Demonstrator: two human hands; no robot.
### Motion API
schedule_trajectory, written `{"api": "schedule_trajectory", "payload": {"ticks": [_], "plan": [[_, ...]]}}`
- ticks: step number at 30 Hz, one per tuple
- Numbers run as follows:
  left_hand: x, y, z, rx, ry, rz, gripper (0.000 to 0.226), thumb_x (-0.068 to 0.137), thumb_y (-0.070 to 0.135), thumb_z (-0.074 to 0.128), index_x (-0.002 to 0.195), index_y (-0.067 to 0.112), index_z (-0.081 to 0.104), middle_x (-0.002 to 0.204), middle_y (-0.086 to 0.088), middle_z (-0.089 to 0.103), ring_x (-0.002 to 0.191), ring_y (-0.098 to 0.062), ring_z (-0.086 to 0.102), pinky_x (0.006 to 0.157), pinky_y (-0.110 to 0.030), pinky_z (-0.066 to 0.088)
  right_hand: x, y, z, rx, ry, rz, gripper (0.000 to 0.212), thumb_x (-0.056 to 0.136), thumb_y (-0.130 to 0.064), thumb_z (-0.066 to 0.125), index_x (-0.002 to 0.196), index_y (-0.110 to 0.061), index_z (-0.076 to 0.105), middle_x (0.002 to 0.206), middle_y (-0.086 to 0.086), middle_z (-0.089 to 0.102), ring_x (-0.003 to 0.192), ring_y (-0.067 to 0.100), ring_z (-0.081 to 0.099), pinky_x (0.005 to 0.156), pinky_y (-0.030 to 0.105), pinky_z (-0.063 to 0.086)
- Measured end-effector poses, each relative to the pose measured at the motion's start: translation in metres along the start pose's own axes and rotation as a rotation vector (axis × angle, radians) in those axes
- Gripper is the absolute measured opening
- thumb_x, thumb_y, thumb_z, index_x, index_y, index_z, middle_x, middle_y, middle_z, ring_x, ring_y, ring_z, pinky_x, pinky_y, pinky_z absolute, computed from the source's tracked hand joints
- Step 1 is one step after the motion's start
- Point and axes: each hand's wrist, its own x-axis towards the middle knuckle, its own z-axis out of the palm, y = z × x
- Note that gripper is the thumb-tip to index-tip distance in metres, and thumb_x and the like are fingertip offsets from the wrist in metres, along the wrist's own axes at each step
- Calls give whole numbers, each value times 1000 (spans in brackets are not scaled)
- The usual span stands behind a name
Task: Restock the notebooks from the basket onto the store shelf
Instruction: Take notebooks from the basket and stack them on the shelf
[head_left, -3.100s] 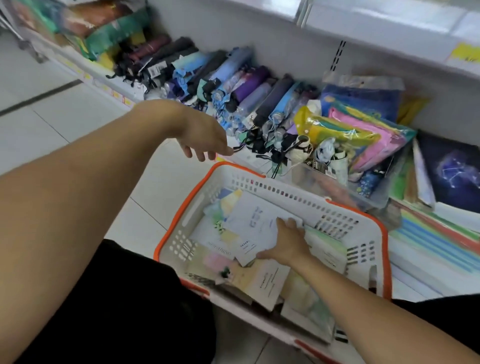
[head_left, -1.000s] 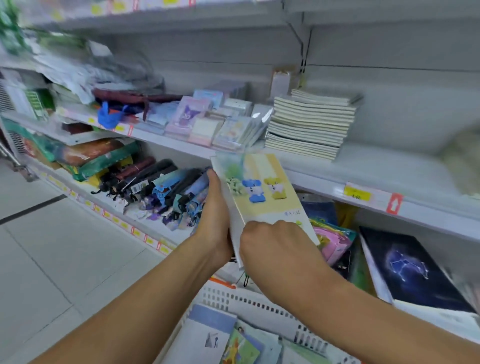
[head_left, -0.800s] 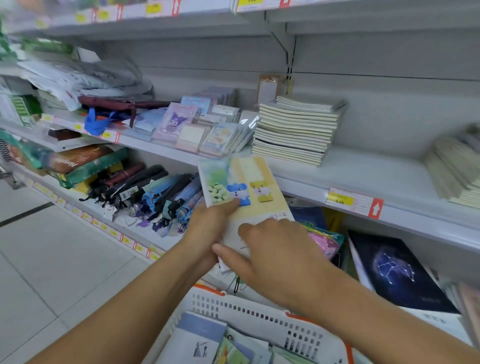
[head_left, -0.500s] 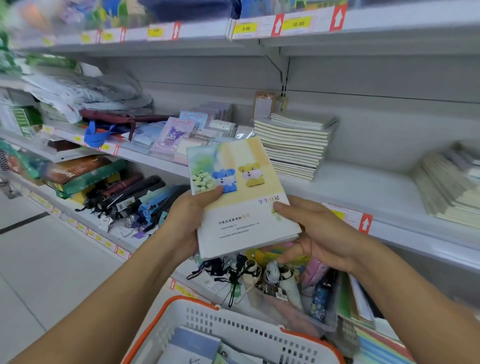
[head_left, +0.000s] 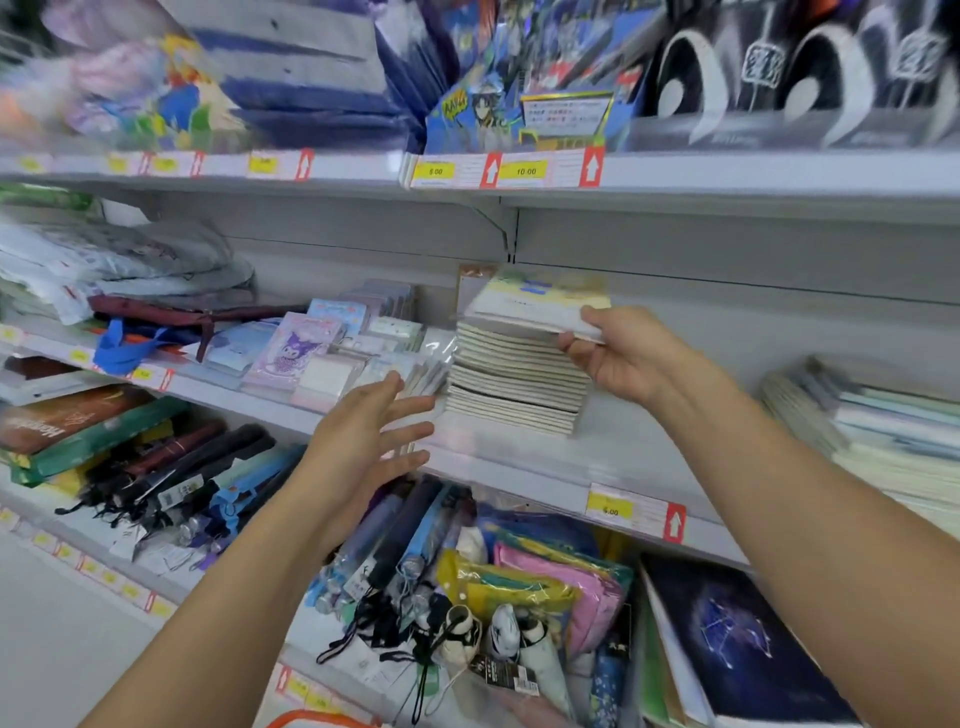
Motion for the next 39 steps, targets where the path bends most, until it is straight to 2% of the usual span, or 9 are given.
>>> {"api": "schedule_trajectory", "payload": {"ticks": [4, 7, 9, 13, 20, 32, 36, 38, 39], "plan": [[8, -8, -8, 43, 7, -45, 40, 96, 43, 52, 128, 20, 51, 114, -1, 71, 107, -22, 65, 76, -34, 54, 61, -22, 11, -123, 107, -36, 31, 105, 2, 24, 129, 7, 43, 95, 20, 51, 62, 17, 45, 33, 16, 39], [12, -15, -11, 29, 38, -74, 36, 96, 41, 54, 123, 18, 56, 111, -2, 72, 105, -23, 66, 78, -35, 55, 87, -22, 9, -267, 198, -47, 18, 104, 3, 32, 93, 1, 46, 108, 22, 49, 67, 22, 53, 37, 19, 47], [13, -18, -11, 37, 37, -88, 35, 95, 41, 55, 122, 19, 56, 110, -2, 73, 103, -23, 67, 77, -35, 55, 94, -21, 4, -409, 201, -33, 17, 102, 2, 45, 86, -1, 48, 98, 17, 56, 65, 19, 56, 41, 19, 50], [11, -24, -9, 68, 29, -98, 31, 96, 39, 55, 120, 20, 57, 109, -2, 72, 102, -22, 67, 79, -38, 57, 94, -19, -5, -908, 222, -43, 25, 91, -15, 71, 79, -9, 50, 65, 5, 48, 49, 12, 42, 45, 21, 42], [6, -24, -7, 95, 48, -116, 27, 96, 40, 54, 115, 20, 59, 111, -3, 71, 100, -21, 67, 82, -38, 58, 91, -18, 3, -1547, 288, -157, 47, 85, -47, 72, 69, -12, 45, 64, 4, 51, 54, 17, 49, 56, 28, 41], [2, -27, -17, 118, 65, -176, 24, 98, 36, 54, 115, 20, 58, 110, -3, 71, 100, -21, 68, 76, -35, 57, 101, -2, -1, -1588, 396, -211, 42, 86, -45, 71, 101, -9, 55, 106, 10, 64, 89, 28, 59, 70, 32, 44], [-6, -27, -32, 330, 89, -180, 26, 98, 37, 54, 112, 16, 59, 106, -5, 71, 92, -22, 68, 70, -33, 58, 42, 34, 0, -1412, 580, -776, 33, 95, -32, 59, 121, -11, 55, 111, 11, 64, 97, 32, 61, 78, 37, 46], [-11, -42, -52, 605, 53, -168, 28, 99, 37, 52, 105, 12, 61, 104, -11, 70, 83, -22, 65, 68, -34, 55, -9, 92, 7, -1215, 395, -1034, 21, 95, -31, 55, 109, -16, 60, 81, 0, 59, 74, 20, 55, 65, 33, 40], [-14, -52, -65, 806, -8, -182, 31, 99, 38, 51, 103, 9, 61, 102, -14, 69, 81, -23, 65, 66, -34, 54, -31, 133, 9, -1170, 222, -997, 15, 94, -32, 56, 97, -18, 62, 68, -4, 53, 64, 17, 50, 60, 32, 37]]}}
